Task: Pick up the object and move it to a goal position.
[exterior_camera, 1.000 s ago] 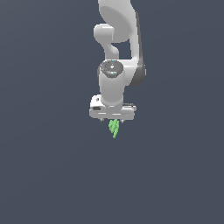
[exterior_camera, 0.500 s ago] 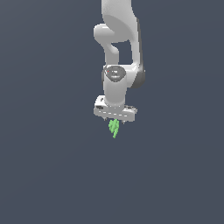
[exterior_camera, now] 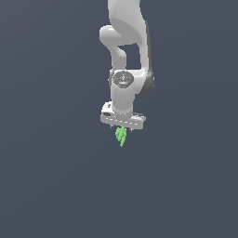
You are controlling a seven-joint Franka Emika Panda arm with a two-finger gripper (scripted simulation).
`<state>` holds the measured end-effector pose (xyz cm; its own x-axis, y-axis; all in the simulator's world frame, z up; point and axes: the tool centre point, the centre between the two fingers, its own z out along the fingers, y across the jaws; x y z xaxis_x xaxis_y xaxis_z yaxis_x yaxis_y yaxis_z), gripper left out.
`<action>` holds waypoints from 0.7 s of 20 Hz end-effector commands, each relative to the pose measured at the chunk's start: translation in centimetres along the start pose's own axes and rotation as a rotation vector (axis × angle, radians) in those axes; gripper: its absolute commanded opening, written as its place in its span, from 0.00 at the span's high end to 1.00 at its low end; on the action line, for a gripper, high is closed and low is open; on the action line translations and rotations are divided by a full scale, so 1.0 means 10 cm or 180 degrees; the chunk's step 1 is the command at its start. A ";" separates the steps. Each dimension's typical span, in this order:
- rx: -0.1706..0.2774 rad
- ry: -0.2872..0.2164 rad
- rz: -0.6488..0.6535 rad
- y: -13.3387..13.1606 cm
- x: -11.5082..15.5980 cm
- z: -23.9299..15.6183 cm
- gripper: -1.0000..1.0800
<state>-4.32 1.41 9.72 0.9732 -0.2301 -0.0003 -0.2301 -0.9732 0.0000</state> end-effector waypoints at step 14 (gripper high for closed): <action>0.0000 0.0001 0.0015 0.00 -0.01 0.48 0.04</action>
<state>-4.48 1.40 5.03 0.9721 -0.2344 -0.0013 -0.2344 -0.9721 0.0004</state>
